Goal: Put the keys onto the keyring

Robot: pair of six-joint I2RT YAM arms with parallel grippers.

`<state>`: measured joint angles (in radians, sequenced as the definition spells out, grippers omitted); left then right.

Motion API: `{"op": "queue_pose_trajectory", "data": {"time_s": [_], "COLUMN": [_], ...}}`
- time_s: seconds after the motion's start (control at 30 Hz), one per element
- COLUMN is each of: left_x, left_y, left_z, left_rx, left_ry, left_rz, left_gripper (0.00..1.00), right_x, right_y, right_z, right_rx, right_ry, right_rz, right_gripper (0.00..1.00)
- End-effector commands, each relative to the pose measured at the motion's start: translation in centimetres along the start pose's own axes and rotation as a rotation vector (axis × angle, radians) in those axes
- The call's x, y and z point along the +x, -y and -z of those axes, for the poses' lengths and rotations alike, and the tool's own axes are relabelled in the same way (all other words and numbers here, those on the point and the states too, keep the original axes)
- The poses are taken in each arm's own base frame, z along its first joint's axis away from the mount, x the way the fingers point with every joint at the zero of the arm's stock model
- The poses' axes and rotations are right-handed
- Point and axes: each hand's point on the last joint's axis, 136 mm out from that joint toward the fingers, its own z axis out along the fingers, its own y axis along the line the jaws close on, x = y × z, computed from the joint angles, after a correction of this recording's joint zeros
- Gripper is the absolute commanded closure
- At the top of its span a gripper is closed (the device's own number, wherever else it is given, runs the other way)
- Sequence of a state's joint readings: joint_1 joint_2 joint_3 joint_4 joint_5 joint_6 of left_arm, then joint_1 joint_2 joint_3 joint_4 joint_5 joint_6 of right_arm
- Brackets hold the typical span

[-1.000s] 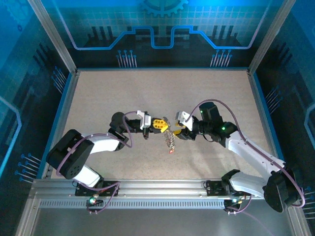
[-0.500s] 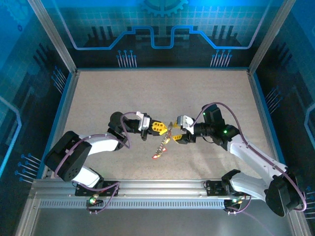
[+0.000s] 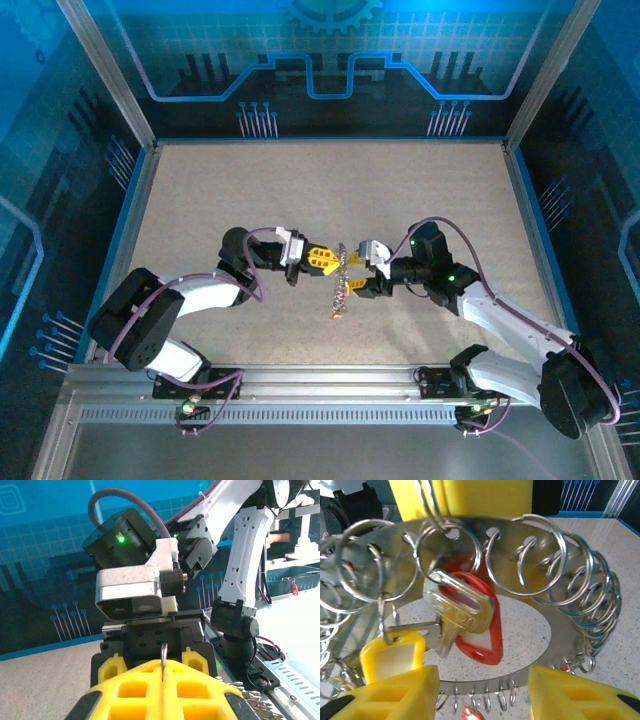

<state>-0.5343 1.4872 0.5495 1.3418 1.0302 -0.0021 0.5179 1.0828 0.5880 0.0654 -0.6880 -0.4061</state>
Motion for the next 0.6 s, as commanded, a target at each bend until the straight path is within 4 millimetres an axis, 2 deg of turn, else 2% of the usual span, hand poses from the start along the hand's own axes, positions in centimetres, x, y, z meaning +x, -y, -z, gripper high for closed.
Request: {"op": "queue_pose_trajectory", "data": {"time_s": [0.0,0.13,0.27,0.43,0.57], "left_x": [-2.7,-3.1,-3.3,-3.2,-3.3], "left_y": [0.3,0.7,0.9,1.1,1.3], "left_z": [-0.4,-0.5,-0.6,-0.6,-0.7], "left_rx": [0.045,0.075,0.090,0.103,0.109], "left_ry": [0.049,0.050,0.050,0.049,0.051], "left_rz": [-0.089,-0.083,-0.079,-0.074,-0.072], "left_gripper": [1.00,1.00,1.00,1.00,1.00], "right_x": [-1.7,-1.8,-1.3,-1.9,-2.2], "right_y": [0.6,-0.2,0.1,-0.8,-0.7], "right_z": [-0.1,0.0,0.3,-0.1,-0.1], "right_rx": [0.025,-0.018,0.001,-0.052,-0.035], "right_ry": [0.058,0.052,0.041,0.069,0.080], "right_rz": [0.040,0.099,0.112,0.095,0.114], "right_gripper": [0.49,0.50,0.50,0.51,0.51]}}
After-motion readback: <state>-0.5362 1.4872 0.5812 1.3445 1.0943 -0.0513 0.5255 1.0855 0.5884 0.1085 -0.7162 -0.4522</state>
